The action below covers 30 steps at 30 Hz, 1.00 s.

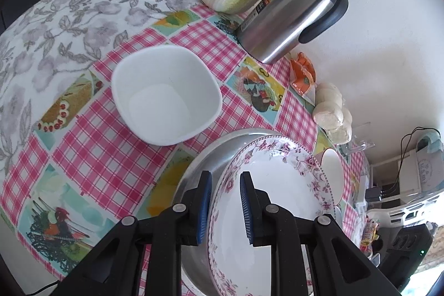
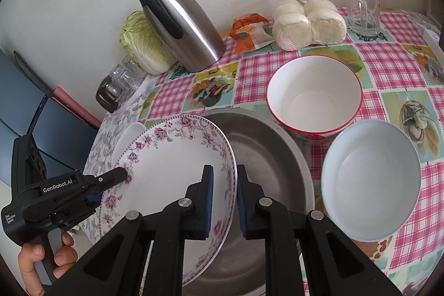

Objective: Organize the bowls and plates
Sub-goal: 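Lower the pink-floral plate into the steel basin with both tools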

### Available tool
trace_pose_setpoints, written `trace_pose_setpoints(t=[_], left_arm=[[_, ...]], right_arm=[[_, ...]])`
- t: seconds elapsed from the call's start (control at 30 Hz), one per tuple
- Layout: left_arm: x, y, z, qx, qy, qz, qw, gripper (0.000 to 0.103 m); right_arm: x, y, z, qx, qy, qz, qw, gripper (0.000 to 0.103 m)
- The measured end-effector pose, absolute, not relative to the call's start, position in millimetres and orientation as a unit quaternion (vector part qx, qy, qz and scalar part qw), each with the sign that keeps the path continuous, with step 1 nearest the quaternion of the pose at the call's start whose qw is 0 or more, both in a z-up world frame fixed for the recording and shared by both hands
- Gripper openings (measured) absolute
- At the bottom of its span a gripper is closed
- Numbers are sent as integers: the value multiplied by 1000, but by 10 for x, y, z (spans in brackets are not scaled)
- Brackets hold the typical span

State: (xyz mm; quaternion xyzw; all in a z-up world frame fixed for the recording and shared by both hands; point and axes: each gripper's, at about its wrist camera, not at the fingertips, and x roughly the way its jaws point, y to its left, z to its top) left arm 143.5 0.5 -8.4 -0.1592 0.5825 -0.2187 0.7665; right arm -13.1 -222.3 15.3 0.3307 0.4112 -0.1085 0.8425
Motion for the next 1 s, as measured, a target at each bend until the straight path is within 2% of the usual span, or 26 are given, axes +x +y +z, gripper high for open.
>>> trace_pose_setpoints(t=[0.87,0.93,1.0], left_arm=[[1444,-235,-530,-128,619,-195,750,23],[1456,-204,-534,-140,620,-191,748,25],[1464,-173,-537,-153,621,-190,744,25]], right_arm=[[-162,-2403,-221,340,451,-135,814,18],[-172,-2406,-224,340,450,-136,814,18],[-183,-2417,-226,342,450,-139,813,14]])
